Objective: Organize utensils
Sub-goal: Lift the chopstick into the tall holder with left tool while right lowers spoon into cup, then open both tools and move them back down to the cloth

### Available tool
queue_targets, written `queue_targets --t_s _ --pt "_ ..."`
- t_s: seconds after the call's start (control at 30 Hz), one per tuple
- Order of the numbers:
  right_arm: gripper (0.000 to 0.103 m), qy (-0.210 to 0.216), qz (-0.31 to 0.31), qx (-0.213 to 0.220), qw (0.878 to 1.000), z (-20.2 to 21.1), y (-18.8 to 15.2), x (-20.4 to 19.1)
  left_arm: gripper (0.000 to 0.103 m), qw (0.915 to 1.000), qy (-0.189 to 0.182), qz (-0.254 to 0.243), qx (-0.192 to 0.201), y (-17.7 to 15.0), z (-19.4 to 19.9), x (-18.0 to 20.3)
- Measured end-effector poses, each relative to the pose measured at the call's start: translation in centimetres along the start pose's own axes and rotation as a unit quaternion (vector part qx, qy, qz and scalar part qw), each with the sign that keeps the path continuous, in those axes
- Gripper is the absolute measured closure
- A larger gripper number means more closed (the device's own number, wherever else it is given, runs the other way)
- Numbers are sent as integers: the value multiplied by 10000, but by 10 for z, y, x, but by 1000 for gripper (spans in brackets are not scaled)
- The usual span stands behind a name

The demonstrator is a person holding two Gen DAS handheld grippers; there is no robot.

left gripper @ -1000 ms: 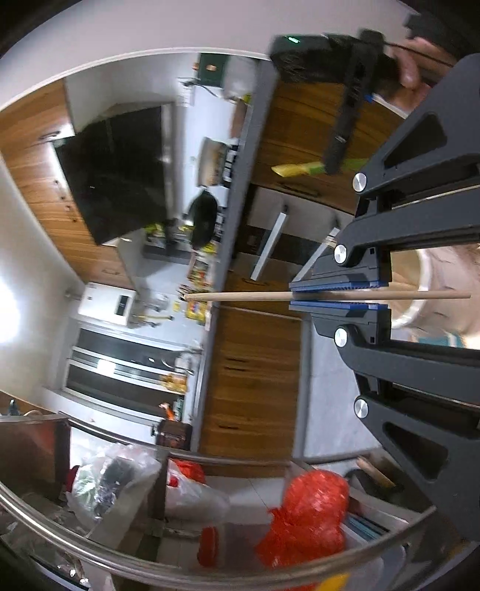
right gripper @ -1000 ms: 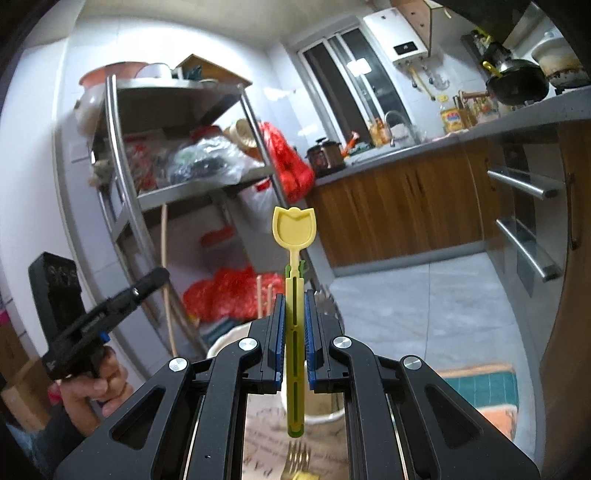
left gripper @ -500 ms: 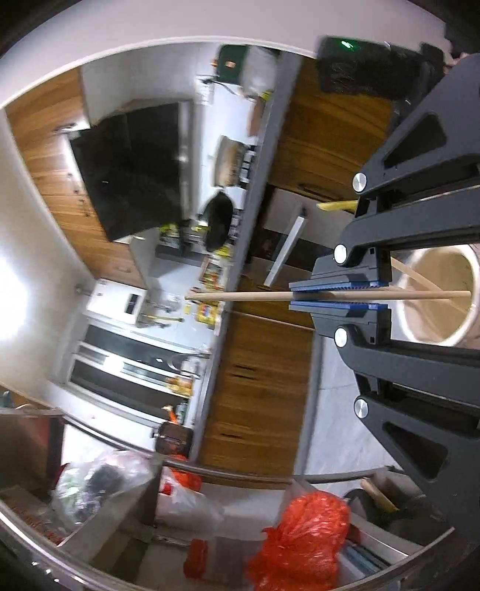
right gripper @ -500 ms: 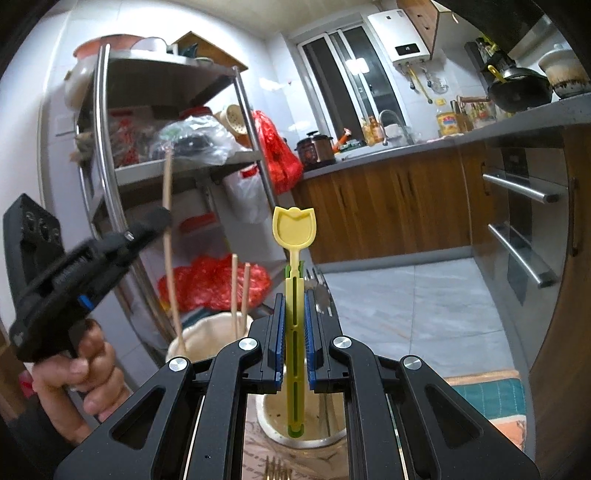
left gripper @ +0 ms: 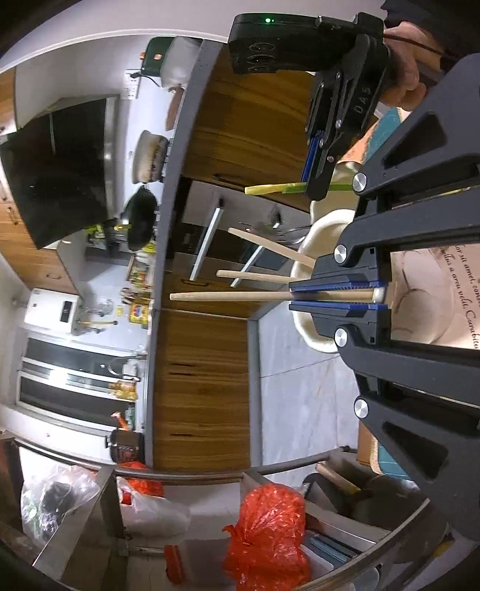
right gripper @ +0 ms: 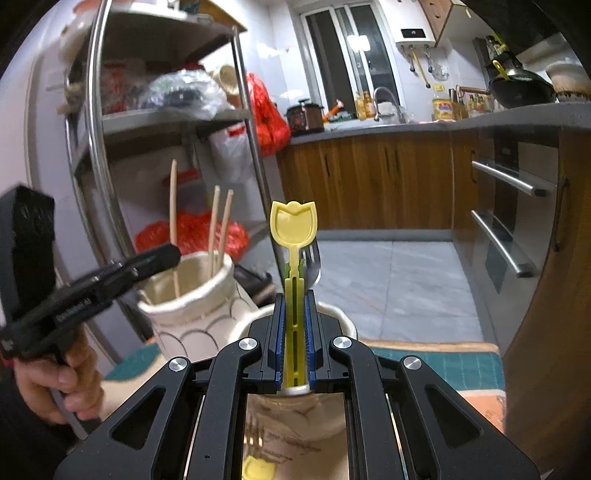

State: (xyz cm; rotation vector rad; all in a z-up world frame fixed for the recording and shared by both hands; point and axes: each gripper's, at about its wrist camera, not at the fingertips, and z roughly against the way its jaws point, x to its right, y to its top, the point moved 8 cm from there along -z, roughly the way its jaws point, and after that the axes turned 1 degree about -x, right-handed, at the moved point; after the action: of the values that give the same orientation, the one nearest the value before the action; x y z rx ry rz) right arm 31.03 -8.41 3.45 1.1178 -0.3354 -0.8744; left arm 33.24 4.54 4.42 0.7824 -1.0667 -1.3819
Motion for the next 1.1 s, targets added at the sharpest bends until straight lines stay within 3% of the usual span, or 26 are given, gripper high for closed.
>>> queue_targets --t_s 0.13,0.5,0.77,0.87,1.1 --pt "92 -139 117 -142 9997 -7 -3 -2 98 9998 34 -33 -214 -2 -9 0" --pt "92 -208 92 -196 9996 -8 -3 0 96 9995 21 -154 -276 -2 -10 3" --pt "89 -159 116 -37 9998 4 2 -2 95 9998 -13 -127 -126 3 2 1" --pt "87 -116 171 -2 9998 12 1 -5 83 9999 -67 -103 -60 5 11 1" --pt "79 -139 259 -5 9996 31 -3 -12 83 9998 -12 -187 40 3 37 1"
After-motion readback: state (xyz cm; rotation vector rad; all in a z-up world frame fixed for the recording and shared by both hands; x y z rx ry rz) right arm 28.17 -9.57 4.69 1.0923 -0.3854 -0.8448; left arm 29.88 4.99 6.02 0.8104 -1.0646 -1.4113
